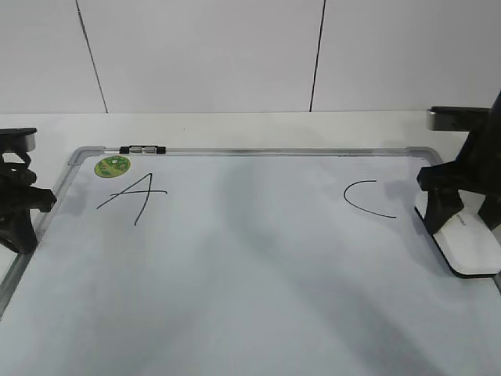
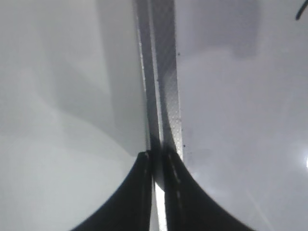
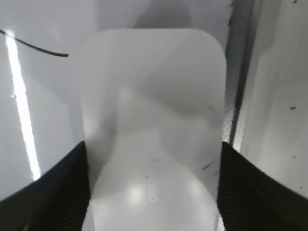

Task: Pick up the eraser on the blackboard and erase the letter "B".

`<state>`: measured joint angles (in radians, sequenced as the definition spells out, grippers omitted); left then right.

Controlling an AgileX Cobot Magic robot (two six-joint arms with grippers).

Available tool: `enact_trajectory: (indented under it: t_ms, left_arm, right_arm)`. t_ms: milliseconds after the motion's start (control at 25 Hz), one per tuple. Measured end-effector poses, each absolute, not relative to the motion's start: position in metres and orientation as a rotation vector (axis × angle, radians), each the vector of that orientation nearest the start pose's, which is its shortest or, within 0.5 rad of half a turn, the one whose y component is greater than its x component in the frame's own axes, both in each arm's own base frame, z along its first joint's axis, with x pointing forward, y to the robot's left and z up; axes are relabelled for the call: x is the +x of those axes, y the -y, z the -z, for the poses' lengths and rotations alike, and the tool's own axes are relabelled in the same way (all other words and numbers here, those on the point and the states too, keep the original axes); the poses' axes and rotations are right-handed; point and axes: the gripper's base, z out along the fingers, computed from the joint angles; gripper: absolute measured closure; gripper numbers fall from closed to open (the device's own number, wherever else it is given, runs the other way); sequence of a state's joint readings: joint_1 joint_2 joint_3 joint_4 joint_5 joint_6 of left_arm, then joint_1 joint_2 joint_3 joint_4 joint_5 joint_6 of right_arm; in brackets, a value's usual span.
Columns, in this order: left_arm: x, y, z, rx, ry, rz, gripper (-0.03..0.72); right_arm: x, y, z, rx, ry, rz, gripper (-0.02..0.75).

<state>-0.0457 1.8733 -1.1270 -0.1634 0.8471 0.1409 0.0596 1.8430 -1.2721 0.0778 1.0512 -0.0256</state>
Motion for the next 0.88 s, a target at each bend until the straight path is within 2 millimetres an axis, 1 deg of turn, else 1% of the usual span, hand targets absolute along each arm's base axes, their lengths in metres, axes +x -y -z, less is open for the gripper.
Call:
enact_trajectory:
  t_ms: [80,880]
  left_arm:
    - [0.3382,0.0266,-0.1548,0.126,-3.063,0.188,0.669]
    - [0.3382,0.0266,-0.1548,0.126,-3.063,0.188,0.669]
  right_arm:
    - [0.3486,-0.0269,-0.1945,-0.07,-3.106,-0.107,0.176]
    - [0.3498,-0.0258,-0.1945,-0.074,-3.092,-0.086,0.176]
